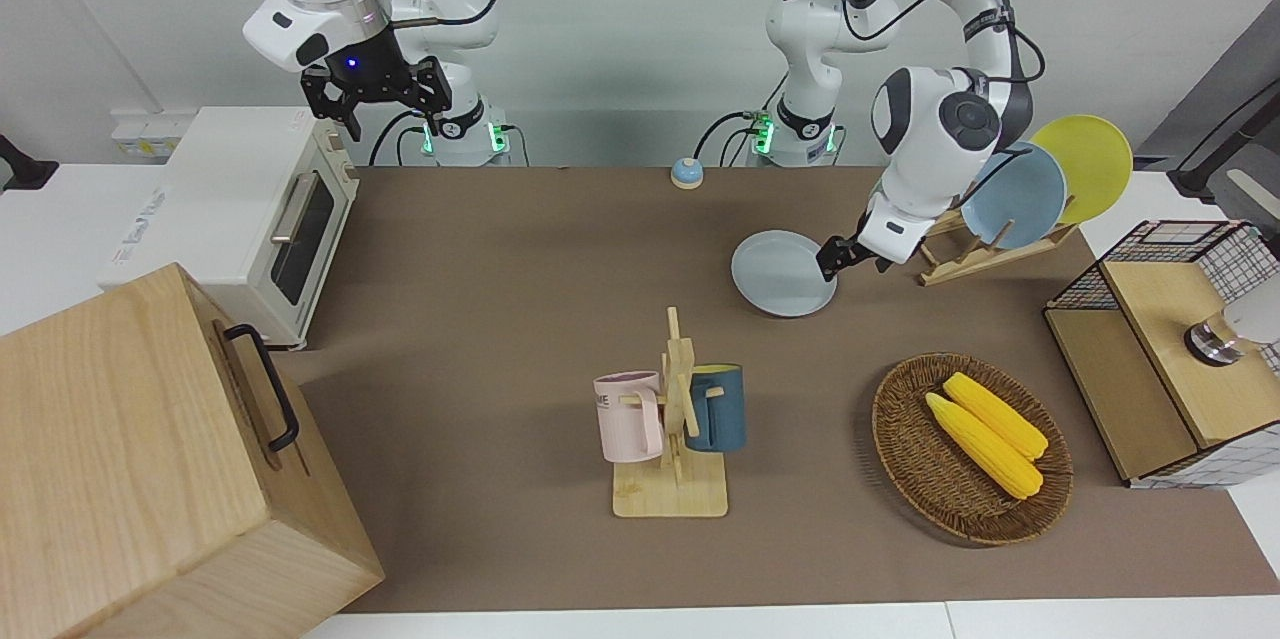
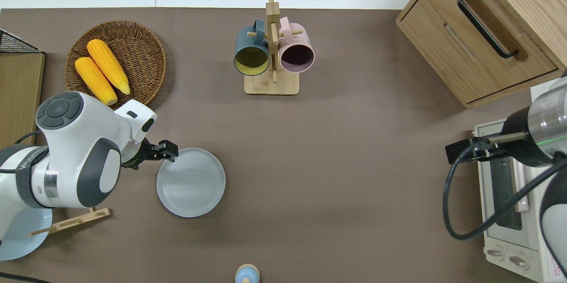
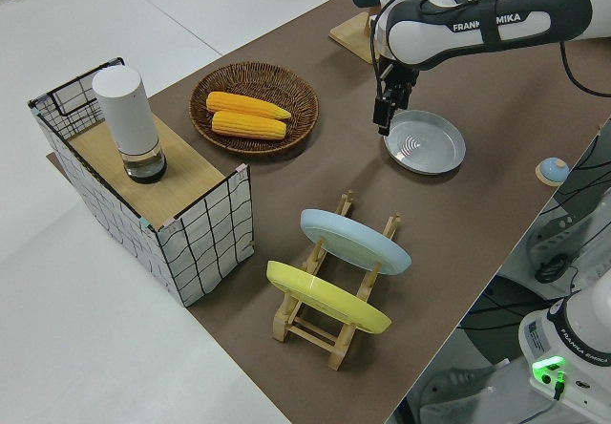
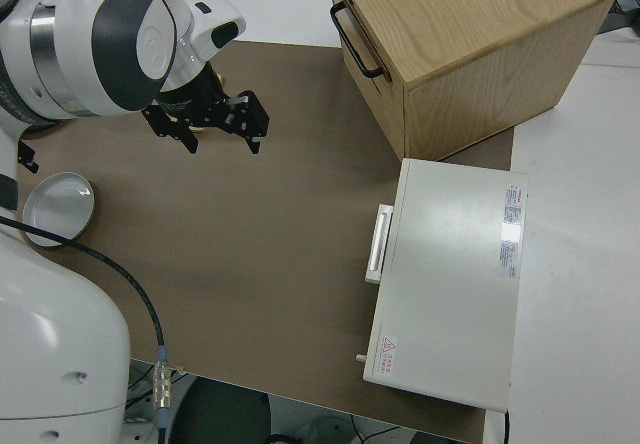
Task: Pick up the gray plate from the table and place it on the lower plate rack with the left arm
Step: 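Grasp the rim of the gray plate with the left gripper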
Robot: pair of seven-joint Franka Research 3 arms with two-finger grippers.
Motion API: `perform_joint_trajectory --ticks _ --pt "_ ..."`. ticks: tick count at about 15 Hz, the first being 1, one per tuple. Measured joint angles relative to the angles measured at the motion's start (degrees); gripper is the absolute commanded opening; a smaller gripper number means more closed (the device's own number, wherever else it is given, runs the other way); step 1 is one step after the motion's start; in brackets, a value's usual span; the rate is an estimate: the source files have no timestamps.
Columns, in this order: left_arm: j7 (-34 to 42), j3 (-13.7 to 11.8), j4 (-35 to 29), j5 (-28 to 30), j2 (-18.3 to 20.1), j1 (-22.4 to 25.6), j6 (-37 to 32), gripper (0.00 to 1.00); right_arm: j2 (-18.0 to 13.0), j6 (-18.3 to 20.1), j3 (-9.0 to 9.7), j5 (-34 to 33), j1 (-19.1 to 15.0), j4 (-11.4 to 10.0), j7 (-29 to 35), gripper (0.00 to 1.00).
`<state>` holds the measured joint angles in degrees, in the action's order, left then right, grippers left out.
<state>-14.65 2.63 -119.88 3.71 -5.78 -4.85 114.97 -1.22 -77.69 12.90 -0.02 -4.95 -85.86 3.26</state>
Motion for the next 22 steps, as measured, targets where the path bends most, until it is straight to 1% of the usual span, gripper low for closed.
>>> perform_joint_trajectory --ticks 4,6,9,11,12,14,15,16,17,18,19,22 --pt "0.0 0.0 -0.69 0.03 -2.6 0.0 -0.01 0.99 0.0 0.0 0.0 0.0 0.0 0.0 0.0 0.99" --pt "0.0 0.0 -0.74 0.04 -3.95 0.0 -0.03 0.93 0.0 0.0 0.0 0.0 0.0 0.0 0.0 0.987" --pt "0.0 0.0 -0.86 0.04 -5.09 0.0 -0.04 0.92 0.0 0.0 0.0 0.0 0.0 0.0 0.0 0.99" --pt "0.0 0.0 -1.19 0.04 -5.49 -0.01 -0.19 0.8 0.0 0.0 0.0 0.0 0.0 0.0 0.0 0.99" --pt "0.0 0.0 -1.42 0.04 -5.7 -0.01 -0.2 0.71 0.0 0.0 0.0 0.0 0.0 0.0 0.0 0.99" --pt "0.0 0.0 -1.67 0.05 -6.18 -0.01 -0.19 0.6 0.0 0.0 0.0 0.0 0.0 0.0 0.0 0.99" --pt "-0.06 0.0 -1.68 0.05 -6.35 -0.01 -0.19 0.52 0.0 0.0 0.0 0.0 0.0 0.0 0.0 0.99" --pt "-0.13 0.0 -1.7 0.05 -6.46 -0.01 -0.19 0.37 0.0 0.0 0.0 0.0 0.0 0.0 0.0 0.987" --pt "-0.19 0.0 -1.72 0.06 -6.51 -0.01 -0.19 0.25 0.0 0.0 0.0 0.0 0.0 0.0 0.0 0.99" --pt "-0.28 0.0 -1.73 0.1 -6.54 -0.01 -0.19 0.09 0.0 0.0 0.0 0.0 0.0 0.0 0.0 0.99" --pt "-0.32 0.03 -1.66 0.4 -6.49 -0.03 -0.19 0.0 0.0 0.0 0.0 0.0 0.0 0.0 0.0 0.99" --pt "-0.3 -0.17 -1.53 0.42 -6.14 -0.02 -0.76 0.0 0.0 0.0 0.0 0.0 0.0 0.0 0.0 0.99"
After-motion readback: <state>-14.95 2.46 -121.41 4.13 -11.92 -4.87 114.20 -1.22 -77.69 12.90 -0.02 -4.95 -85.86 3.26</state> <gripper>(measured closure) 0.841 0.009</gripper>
